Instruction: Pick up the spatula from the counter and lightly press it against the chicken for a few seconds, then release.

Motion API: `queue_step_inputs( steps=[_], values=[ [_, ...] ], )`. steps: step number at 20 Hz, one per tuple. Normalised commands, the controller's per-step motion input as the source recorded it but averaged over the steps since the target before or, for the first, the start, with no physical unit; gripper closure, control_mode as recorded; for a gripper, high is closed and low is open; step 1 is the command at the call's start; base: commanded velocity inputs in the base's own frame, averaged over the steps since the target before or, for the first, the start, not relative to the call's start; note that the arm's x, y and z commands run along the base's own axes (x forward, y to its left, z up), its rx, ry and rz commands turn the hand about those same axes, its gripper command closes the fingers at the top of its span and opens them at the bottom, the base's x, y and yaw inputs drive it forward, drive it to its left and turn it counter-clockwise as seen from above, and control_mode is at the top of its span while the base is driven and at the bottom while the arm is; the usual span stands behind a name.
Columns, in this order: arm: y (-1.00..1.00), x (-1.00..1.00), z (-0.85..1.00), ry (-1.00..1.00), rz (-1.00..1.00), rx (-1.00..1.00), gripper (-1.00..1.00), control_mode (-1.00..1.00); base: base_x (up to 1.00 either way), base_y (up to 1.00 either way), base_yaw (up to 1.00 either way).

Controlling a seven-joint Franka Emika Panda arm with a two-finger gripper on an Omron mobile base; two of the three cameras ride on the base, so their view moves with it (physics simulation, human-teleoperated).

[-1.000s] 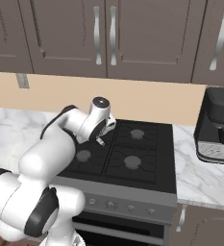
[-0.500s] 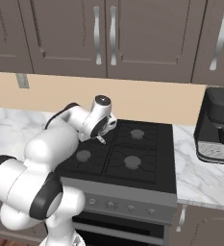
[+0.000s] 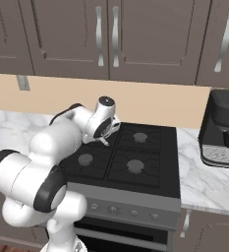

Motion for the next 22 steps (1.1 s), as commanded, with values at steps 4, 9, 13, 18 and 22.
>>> queue_step_inputs(
  steps=[4,9,13,18,22],
  values=[
    [0.00,0.11,-0.14,0.00,0.00,0.00,1.00,-1.00,0.00,0.00,0.00],
    [0.00,0.12,-0.05,0.00,0.00,0.00,1.00,-1.00,0.00,0.00,0.00],
    [0.00,0.14,-0.02,0.00,0.00,-0.01,1.00,-1.00,0.00,0.00,0.00],
    [0.00,0.17,-0.02,0.00,0.00,-0.01,1.00,-1.00,0.00,0.00,0.00],
    [0.00,0.17,-0.04,0.00,0.00,-0.01,1.00,-1.00,0.00,0.00,0.00]
  ],
)
